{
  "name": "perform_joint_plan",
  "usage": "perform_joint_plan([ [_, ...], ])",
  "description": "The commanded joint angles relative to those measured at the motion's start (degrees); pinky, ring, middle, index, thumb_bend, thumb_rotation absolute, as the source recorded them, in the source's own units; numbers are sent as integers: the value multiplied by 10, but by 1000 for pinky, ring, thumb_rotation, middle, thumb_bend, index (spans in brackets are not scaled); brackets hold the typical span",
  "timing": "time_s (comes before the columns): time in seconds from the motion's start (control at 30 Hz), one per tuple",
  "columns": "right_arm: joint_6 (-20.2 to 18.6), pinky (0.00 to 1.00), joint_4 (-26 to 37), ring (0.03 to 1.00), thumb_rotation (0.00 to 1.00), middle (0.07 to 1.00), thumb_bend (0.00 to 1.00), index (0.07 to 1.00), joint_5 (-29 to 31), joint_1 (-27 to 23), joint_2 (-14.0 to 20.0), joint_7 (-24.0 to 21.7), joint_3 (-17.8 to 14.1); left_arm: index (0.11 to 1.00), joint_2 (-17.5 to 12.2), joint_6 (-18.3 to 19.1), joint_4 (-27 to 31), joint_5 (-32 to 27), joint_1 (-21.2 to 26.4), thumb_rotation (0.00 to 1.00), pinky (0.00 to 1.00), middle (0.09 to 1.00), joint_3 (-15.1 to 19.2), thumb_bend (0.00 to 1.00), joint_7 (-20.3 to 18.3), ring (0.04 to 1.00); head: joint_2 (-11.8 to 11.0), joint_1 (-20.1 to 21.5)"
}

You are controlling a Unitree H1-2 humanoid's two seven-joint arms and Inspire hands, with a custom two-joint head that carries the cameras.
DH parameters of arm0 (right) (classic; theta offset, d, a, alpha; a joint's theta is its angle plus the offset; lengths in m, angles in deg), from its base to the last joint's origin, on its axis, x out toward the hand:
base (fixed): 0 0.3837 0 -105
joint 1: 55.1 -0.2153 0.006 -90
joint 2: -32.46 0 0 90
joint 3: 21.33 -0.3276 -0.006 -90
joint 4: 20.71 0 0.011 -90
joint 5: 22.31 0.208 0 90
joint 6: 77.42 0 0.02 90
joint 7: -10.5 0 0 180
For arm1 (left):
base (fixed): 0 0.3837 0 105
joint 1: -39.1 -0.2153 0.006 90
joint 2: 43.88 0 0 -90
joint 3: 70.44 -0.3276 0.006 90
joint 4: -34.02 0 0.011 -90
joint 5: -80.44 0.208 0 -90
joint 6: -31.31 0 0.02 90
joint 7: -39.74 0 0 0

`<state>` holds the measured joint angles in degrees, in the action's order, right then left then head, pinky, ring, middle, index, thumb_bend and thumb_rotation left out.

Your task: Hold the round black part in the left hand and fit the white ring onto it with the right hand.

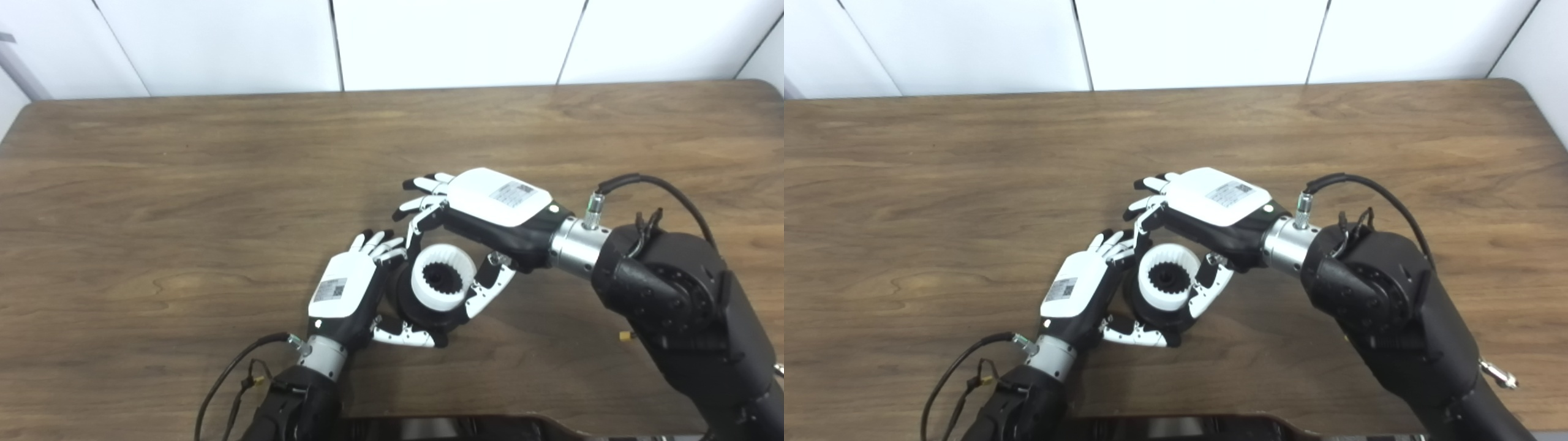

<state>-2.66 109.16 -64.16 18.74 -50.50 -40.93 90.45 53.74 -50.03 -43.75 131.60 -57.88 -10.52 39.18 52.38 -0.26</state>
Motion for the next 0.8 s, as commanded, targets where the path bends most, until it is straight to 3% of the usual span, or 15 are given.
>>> perform_joint_plan([
  [0.0, 14, 1000, 4, 983, 136, 863, 524, 484, -2, -10, -5, 24, -8, 483, -9, 17, -26, 16, -16, 56, 1000, 872, -15, 524, -42, 949, 0, 0],
  [0.77, 20, 1000, -24, 984, 135, 862, 524, 484, -6, 1, -9, 29, 0, 482, -10, 15, -24, 16, -15, 56, 1000, 876, -15, 525, -40, 967, 6, 2],
])
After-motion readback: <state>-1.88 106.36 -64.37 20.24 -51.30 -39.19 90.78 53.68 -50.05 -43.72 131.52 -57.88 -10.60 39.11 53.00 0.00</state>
